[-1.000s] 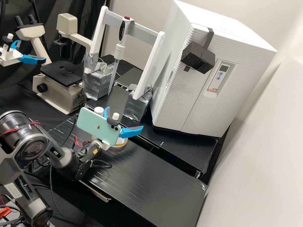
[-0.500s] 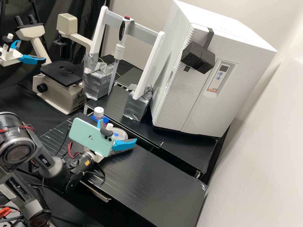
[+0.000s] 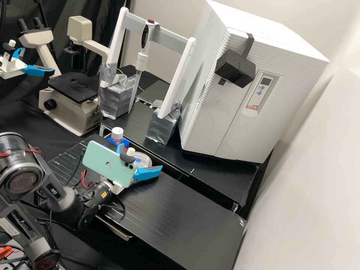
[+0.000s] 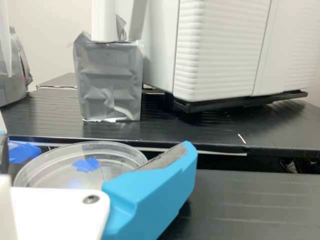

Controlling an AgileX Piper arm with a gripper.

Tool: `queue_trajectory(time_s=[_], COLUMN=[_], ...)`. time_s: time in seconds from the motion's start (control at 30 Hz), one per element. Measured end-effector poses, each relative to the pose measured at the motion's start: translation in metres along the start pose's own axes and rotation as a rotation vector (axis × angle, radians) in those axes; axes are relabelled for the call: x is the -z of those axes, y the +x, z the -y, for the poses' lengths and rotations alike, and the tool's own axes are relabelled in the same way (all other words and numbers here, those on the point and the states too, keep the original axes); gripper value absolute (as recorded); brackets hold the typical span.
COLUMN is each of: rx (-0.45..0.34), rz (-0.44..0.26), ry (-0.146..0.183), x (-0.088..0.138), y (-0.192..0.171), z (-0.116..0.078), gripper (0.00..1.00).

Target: Open the lid

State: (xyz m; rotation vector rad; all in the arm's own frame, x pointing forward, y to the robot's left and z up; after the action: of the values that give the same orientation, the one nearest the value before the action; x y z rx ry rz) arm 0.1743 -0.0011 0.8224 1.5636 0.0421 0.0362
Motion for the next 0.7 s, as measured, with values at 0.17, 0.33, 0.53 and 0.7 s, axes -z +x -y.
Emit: queue_trajectory(time_s=[0.17,0.33,0.53,0.7], rx=[0.006,0.005,0.005,0.005], rz=[0.005,0.005,0.005,0.005], ry=[0.004,0.006,0.011,0.022], x=[-0.0012,-0.0014,-0.0014,-0.0014], y=[0.0005,0.0006,0.0006,0.0006], z=[0.0009,0.0009,0.0009,0.0009], gripper=[0.0,0.0,0.0,0.0])
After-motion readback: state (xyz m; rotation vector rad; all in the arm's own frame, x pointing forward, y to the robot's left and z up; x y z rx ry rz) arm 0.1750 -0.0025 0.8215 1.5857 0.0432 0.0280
